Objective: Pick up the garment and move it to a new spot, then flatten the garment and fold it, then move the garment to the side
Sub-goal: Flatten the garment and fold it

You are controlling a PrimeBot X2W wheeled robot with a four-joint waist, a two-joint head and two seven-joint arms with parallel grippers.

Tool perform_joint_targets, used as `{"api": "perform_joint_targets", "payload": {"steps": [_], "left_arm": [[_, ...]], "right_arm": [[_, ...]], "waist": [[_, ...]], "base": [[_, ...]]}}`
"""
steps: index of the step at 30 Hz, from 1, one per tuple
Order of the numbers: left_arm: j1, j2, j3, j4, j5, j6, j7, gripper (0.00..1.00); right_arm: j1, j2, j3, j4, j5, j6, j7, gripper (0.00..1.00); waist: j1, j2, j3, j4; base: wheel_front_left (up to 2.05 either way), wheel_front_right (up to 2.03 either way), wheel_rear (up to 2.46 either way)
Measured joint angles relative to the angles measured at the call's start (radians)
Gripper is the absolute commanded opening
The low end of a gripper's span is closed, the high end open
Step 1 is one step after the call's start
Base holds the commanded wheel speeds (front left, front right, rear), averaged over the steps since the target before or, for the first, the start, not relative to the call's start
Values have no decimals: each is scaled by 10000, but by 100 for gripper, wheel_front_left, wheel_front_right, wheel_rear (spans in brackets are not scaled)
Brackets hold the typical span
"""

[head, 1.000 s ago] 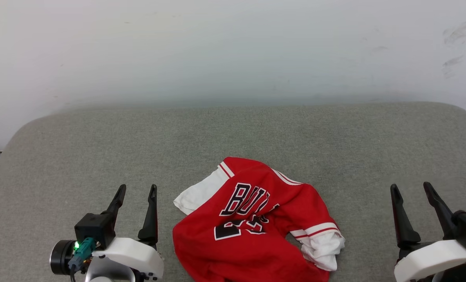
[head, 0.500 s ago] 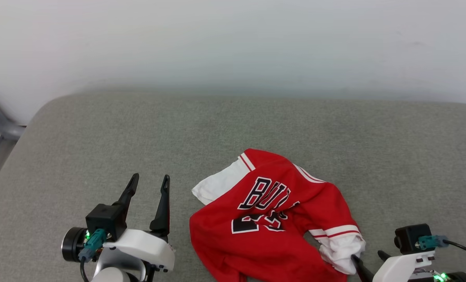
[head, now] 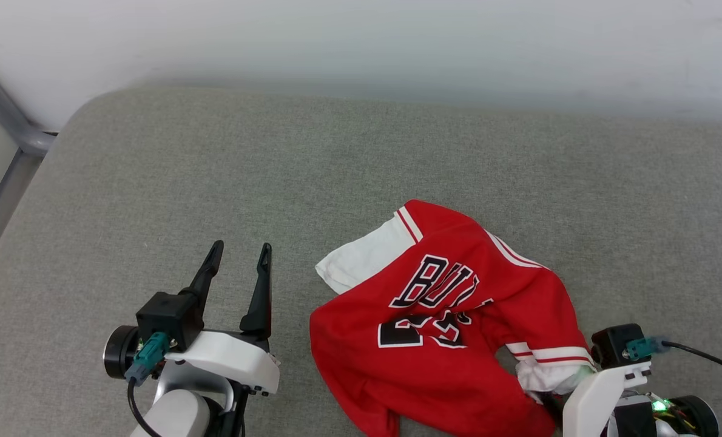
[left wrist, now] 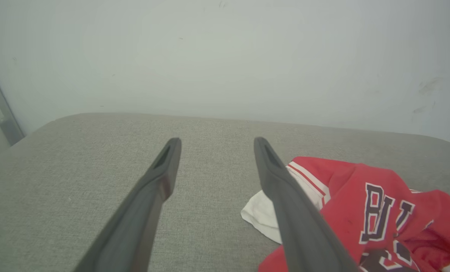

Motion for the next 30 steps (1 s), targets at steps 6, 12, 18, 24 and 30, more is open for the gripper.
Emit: {"api": "perform_joint_targets", "payload": {"steps": [6,12,18,24,30], "left_arm": [[-42,-100,107,176,15,-100,-21,100],[-41,-142,238,238,79,-128,-27,100],[-132,-163,355,184,157,-134,-38,100],[-299,-270,380,226,159,-217,-42,100],[-335,-290,608,255,184,-215,-42,100]], "right_arm": [[-307,-134,-332,-198,-119,0,-500,0],[-928,-633,-1181,-667,-512,0,-930,0],[-1945,-1078,-2188,-253,-717,2,-1181,0],[-2363,-1304,-2928,1797,-583,2,-1896,0],[-2697,-1202,-3135,3327,-437,2,-3114,100]], "waist": [[1,0,118,-73],[0,0,68,-403],[0,0,297,-661],[1,0,691,-752],[0,0,923,-776]], "base": [[0,0,0],[0,0,0],[0,0,0],[0,0,0],[0,0,0]]}}
